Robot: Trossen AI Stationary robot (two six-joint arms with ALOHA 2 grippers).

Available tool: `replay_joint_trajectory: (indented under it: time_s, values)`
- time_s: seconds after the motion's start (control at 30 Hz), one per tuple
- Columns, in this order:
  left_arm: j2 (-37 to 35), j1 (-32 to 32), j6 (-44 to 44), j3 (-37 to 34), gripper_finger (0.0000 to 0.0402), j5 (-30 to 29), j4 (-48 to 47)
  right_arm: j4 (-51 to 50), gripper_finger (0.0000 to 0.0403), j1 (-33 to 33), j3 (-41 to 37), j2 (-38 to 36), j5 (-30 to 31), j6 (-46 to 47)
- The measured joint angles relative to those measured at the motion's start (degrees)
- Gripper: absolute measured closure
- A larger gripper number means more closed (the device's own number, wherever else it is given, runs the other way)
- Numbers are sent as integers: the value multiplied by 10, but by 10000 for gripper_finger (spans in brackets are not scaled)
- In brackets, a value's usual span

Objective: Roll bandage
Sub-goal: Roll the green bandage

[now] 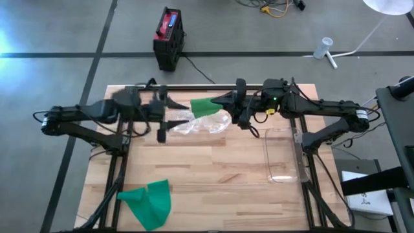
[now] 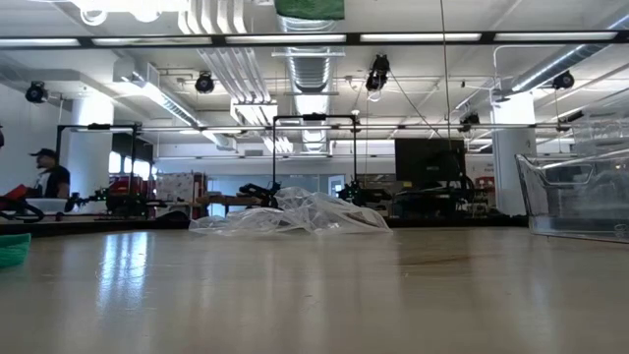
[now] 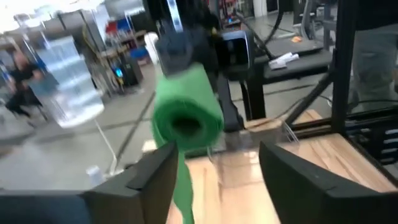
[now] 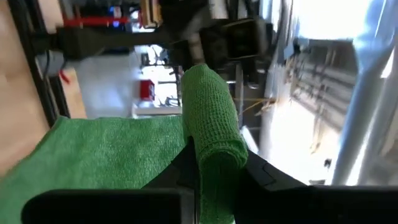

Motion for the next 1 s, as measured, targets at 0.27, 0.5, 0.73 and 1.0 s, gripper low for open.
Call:
replay_joint_trajectory:
  time_s: [0.27, 0.5, 0.73, 1.0]
  values:
    - [3, 0, 107, 38, 133, 0, 31, 5, 357, 0, 0, 0, 5, -123]
    - [37, -1, 168, 16, 106, 23, 105, 37, 357, 0, 0, -1, 5, -118]
    - [78, -2, 160, 47, 91, -67, 106, 40, 357, -1, 0, 0, 8, -118]
    - [87, -2, 159, 87, 79, -97, 65, 33, 357, -1, 0, 0, 52, -118]
